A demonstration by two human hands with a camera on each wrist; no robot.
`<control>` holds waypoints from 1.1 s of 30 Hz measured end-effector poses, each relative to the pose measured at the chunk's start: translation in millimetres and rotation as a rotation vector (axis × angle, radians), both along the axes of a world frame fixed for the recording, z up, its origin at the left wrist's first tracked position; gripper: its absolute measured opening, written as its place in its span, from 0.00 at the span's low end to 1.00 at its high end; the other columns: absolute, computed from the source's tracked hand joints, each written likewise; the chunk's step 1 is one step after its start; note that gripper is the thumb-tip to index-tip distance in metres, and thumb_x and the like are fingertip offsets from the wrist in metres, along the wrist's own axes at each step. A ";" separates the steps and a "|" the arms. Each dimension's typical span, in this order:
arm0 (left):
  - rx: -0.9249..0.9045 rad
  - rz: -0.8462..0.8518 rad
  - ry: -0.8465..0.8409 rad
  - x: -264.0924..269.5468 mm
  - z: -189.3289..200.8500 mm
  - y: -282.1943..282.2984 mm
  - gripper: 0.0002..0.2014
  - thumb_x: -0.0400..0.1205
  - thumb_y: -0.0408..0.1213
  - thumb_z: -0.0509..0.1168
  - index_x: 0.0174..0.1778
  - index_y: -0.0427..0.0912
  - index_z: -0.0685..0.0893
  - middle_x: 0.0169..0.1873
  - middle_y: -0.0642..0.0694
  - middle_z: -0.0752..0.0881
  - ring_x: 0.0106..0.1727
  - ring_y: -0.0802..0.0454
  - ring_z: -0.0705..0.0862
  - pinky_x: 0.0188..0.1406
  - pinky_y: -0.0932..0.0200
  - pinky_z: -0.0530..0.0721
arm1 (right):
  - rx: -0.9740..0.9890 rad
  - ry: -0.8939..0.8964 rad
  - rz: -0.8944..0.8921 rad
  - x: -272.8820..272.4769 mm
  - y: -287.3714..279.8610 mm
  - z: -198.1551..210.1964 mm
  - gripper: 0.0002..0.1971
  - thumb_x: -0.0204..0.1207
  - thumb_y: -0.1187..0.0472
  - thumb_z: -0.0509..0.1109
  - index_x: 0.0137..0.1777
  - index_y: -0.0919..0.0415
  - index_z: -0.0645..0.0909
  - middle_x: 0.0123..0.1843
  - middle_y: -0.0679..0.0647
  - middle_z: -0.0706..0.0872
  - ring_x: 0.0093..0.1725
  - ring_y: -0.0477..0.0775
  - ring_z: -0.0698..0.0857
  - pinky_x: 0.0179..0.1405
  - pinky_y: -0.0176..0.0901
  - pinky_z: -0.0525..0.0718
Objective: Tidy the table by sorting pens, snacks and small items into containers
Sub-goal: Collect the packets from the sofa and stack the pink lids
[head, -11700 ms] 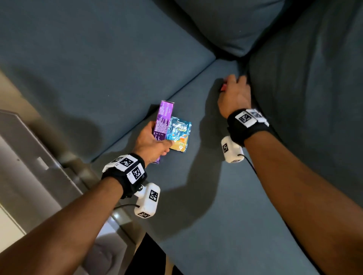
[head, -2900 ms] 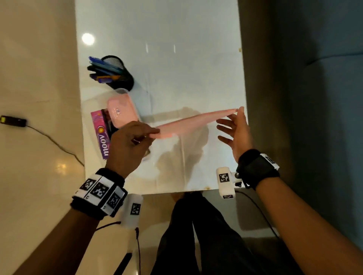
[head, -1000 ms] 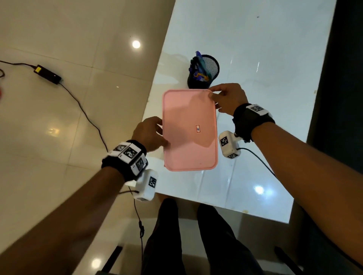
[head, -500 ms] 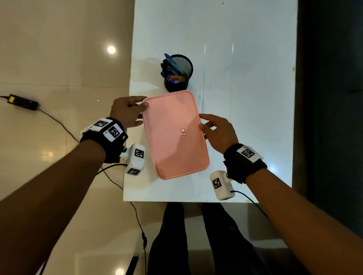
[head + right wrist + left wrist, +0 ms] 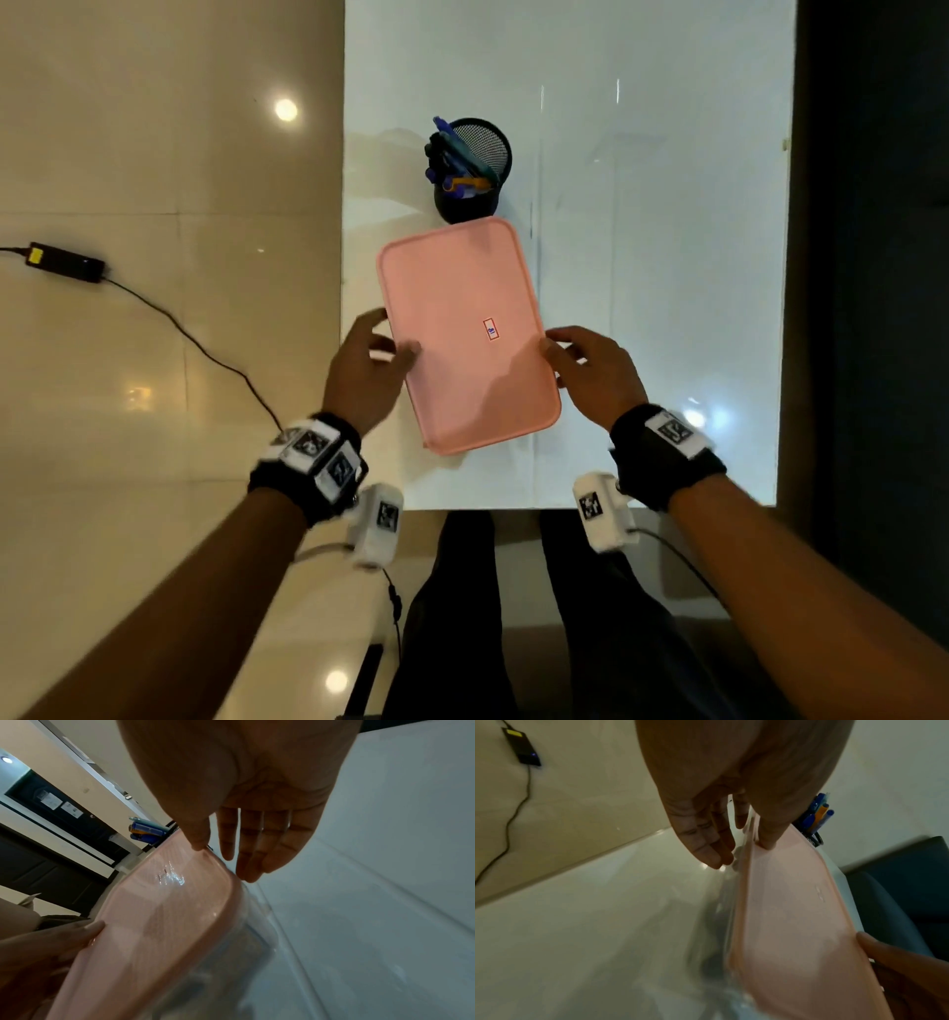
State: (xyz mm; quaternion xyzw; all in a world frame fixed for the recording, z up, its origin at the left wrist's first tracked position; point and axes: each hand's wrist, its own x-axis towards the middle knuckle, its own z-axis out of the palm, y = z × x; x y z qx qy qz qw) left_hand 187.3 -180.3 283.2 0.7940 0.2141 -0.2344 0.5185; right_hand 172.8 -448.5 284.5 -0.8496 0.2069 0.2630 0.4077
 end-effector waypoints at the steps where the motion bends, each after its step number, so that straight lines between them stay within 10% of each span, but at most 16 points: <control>1: -0.028 -0.011 0.027 -18.6 -0.8 1.5 0.22 0.78 0.43 0.73 0.65 0.61 0.72 0.44 0.51 0.83 0.40 0.45 0.85 0.45 0.41 0.88 | 0.015 -0.002 -0.012 -13.3 0.1 1.7 0.12 0.80 0.42 0.67 0.58 0.44 0.84 0.44 0.44 0.89 0.45 0.52 0.89 0.54 0.55 0.87; 15: -0.182 -0.043 0.064 -86.1 -9.7 -12.4 0.28 0.82 0.37 0.68 0.76 0.55 0.64 0.45 0.43 0.79 0.36 0.43 0.89 0.38 0.47 0.89 | 0.188 0.036 -0.109 -50.5 -5.3 -3.2 0.20 0.74 0.44 0.75 0.64 0.47 0.87 0.46 0.44 0.89 0.36 0.40 0.86 0.41 0.29 0.79; 23: -0.071 -0.091 0.020 -39.5 -4.3 5.5 0.38 0.73 0.41 0.78 0.76 0.56 0.66 0.48 0.49 0.83 0.46 0.48 0.86 0.46 0.50 0.86 | 0.026 -0.068 0.161 12.7 -4.5 1.3 0.18 0.79 0.43 0.69 0.66 0.47 0.83 0.47 0.46 0.88 0.43 0.49 0.89 0.51 0.44 0.85; 29: -0.067 0.041 -0.054 47.9 -7.7 17.3 0.27 0.80 0.35 0.71 0.75 0.50 0.72 0.43 0.50 0.81 0.44 0.42 0.86 0.41 0.48 0.88 | 0.090 -0.187 0.100 120.0 21.6 -0.3 0.15 0.84 0.50 0.65 0.60 0.58 0.86 0.46 0.52 0.89 0.38 0.48 0.88 0.35 0.34 0.84; 33: -0.095 0.020 -0.029 72.1 -6.5 15.1 0.25 0.80 0.34 0.71 0.73 0.48 0.76 0.42 0.48 0.79 0.44 0.45 0.84 0.36 0.54 0.87 | 0.057 -0.200 0.132 146.0 26.3 -12.5 0.17 0.82 0.48 0.66 0.53 0.59 0.90 0.44 0.56 0.91 0.42 0.56 0.90 0.52 0.53 0.89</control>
